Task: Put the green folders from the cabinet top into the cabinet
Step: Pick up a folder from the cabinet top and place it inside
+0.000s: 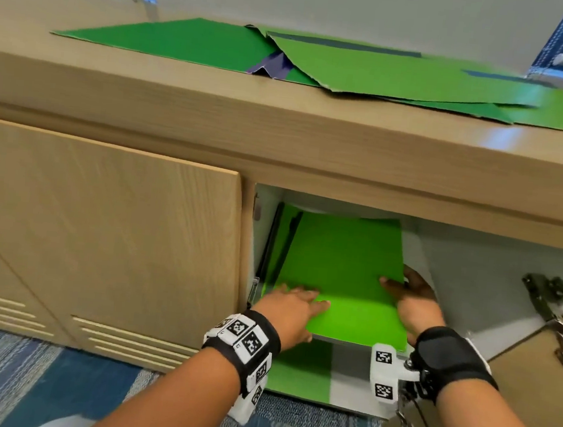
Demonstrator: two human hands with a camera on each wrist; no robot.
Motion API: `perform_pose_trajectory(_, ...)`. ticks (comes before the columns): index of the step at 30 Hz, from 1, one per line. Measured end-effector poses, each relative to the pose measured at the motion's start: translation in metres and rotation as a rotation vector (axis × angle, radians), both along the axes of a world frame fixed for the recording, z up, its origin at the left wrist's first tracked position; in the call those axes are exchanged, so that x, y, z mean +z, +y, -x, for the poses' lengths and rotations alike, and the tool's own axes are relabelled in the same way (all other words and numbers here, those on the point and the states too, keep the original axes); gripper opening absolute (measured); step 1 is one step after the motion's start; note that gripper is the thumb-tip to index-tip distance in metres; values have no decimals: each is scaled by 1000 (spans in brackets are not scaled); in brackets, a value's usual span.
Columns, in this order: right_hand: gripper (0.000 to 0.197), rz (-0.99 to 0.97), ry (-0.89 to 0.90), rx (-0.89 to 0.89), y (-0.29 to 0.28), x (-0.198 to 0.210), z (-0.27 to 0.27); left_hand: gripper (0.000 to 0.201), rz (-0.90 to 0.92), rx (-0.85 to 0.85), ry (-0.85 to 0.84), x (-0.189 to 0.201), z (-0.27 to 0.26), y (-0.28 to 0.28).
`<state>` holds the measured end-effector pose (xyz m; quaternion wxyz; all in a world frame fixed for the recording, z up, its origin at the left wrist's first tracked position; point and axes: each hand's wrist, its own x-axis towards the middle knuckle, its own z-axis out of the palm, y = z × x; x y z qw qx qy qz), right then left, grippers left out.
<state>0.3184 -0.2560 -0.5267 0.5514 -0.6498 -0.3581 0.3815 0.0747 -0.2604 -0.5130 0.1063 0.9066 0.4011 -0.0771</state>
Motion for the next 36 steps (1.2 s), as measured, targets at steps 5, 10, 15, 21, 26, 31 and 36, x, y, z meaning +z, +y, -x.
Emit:
perform_pose_trajectory(5,40,129,-108,48,7,-5,8,66,4,16,32,-15,1,9)
perform_pose_trajectory(10,67,262,-217,70,13,-17,11,59,-11,73,15,-20,1,19)
perform_pose_trajectory(15,61,334,-267,150,16,-16,18,65,-15,126,14,-21,-1,22)
perform_pose_trajectory(21,77,379,-307,190,20,-21,20,70,-65,137,52,-26,1,26)
perform_pose_trajectory(26,81,429,-437,221,18,-23,27,69,-52,143,68,-28,0,29)
perform_pose_trajectory(31,82,502,-676,205,13,-28,39,71,-21,150,85,-26,-1,31)
perform_pose_trajectory(36,79,574,-773,226,13,-17,43,70,-14,147,63,-24,-2,29)
